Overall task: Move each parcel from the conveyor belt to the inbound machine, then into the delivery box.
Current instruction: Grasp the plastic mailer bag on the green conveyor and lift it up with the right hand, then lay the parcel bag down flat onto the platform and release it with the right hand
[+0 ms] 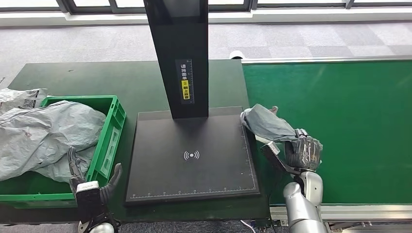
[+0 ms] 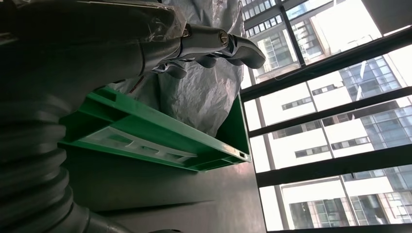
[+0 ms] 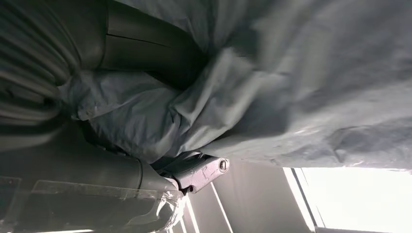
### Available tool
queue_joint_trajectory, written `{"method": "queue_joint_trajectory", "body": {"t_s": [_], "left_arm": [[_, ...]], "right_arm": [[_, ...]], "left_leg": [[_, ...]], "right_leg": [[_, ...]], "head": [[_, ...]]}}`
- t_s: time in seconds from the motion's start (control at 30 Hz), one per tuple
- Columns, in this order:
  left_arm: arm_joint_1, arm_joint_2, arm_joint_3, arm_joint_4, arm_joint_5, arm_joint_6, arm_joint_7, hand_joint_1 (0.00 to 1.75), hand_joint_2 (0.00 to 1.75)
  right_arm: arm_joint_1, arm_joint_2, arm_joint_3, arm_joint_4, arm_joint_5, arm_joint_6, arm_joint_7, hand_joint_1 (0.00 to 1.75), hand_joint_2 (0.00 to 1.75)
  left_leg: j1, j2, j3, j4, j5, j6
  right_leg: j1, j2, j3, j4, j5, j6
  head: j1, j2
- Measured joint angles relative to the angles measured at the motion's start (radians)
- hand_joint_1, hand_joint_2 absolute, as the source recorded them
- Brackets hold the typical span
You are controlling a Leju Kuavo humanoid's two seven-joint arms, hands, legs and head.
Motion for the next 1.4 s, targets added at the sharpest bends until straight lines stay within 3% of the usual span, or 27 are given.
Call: {"method": "queue_joint_trajectory", "body": {"t_s": [0.17,0.43,1.03,1.23,1.4], "left_arm": [[0.0,0.0,-0.001,0.002,-0.006,0.0,0.0,0.0,1.75],[-0.001,0.0,-0.001,0.005,-0.006,0.0,0.0,0.0,1.75],[-0.001,0.0,-0.001,0.008,-0.007,0.0,0.0,0.0,1.75],[-0.003,0.0,-0.01,0.009,-0.009,0.0,0.0,0.0,1.75],[-0.005,0.001,-0.019,0.015,-0.017,0.0,0.0,0.0,1.75]], "right_arm": [[0.029,0.081,0.209,-0.105,-0.065,0.0,0.04,1.75,1.75],[0.066,0.124,0.389,-0.166,-0.099,0.0,0.026,1.75,1.75],[0.079,0.134,0.458,-0.182,-0.124,0.0,0.014,1.75,1.75],[0.108,0.137,0.589,-0.226,-0.163,0.0,-0.001,1.75,1.75],[0.078,0.137,0.69,-0.208,-0.203,0.035,0.098,1.75,1.75]], "left_leg": [[0.001,0.003,0.0,0.0,0.0,0.0],[0.0,0.002,-0.001,0.0,0.0,0.0],[0.0,0.001,-0.001,0.0,0.0,0.0],[0.0,0.002,-0.002,0.0,0.0,0.0],[0.0,0.003,-0.002,0.0,0.0,0.0]], "right_leg": [[-0.001,0.003,-0.002,0.0,0.0,-0.001],[-0.001,0.002,-0.002,0.0,0.0,-0.001],[-0.001,0.001,-0.002,0.0,0.0,-0.001],[-0.001,0.002,-0.003,0.0,0.0,-0.001],[-0.001,0.002,-0.003,0.0,0.0,-0.001]], "head": [[0.0,0.0],[0.0,0.0],[0.0,0.0],[0.0,0.0],[0.0,0.0]]}}
